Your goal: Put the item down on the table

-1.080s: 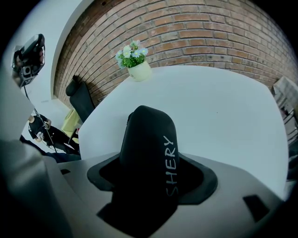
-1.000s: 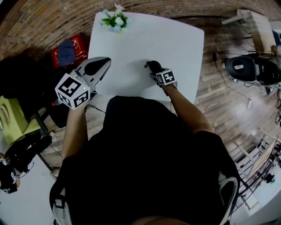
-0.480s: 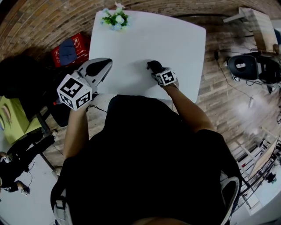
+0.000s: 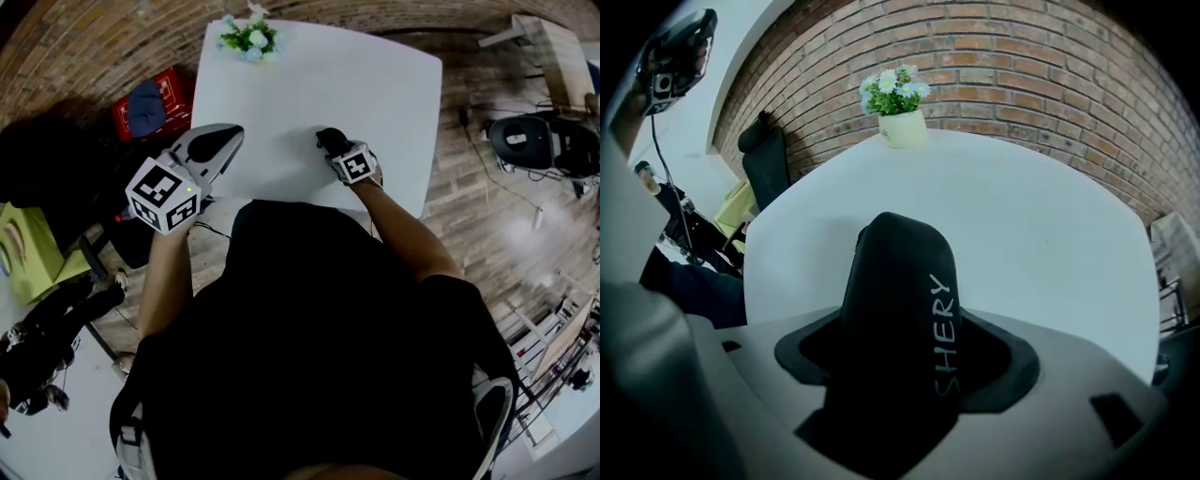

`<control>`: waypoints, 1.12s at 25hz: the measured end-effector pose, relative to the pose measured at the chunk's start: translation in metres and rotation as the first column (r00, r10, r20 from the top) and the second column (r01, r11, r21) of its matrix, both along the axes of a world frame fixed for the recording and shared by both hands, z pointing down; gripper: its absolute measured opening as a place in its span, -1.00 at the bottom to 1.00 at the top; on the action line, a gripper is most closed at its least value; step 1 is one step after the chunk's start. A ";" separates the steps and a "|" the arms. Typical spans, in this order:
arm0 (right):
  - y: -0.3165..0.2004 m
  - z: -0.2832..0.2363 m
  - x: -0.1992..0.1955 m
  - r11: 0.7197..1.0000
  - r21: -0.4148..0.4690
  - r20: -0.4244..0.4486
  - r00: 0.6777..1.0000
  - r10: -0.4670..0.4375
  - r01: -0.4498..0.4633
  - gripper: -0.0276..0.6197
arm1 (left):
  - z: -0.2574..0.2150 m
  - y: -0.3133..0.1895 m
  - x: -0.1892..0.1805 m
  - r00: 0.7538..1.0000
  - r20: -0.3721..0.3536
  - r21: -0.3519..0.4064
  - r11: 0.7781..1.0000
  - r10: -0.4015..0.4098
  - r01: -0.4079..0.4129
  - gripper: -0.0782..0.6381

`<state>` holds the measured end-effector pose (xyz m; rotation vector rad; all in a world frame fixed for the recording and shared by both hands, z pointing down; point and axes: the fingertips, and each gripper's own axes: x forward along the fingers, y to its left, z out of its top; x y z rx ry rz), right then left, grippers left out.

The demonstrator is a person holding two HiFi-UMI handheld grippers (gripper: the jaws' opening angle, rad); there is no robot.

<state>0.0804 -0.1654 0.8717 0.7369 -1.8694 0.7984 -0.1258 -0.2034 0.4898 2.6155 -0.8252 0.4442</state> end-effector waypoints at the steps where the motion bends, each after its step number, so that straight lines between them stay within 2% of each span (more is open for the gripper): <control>1: 0.000 0.000 0.000 1.000 0.002 -0.001 1.000 0.000 0.000 0.15 | 0.001 0.001 0.000 1.000 -0.001 -0.002 1.000 0.000 0.000 -0.75; 10: 0.001 0.002 -0.001 1.000 0.026 -0.033 0.999 0.002 -0.001 0.17 | 0.002 0.005 0.000 1.000 0.000 -0.006 1.000 0.004 -0.004 -0.75; 19: -0.001 0.001 -0.002 0.998 0.059 -0.026 0.999 0.029 -0.028 0.18 | 0.000 0.009 -0.001 1.000 -0.011 -0.012 1.000 0.002 -0.002 -0.75; 28: -0.001 -0.002 -0.005 0.998 0.049 -0.005 0.999 0.043 -0.043 0.23 | -0.001 0.015 0.000 1.000 -0.011 -0.013 1.000 0.005 -0.005 -0.75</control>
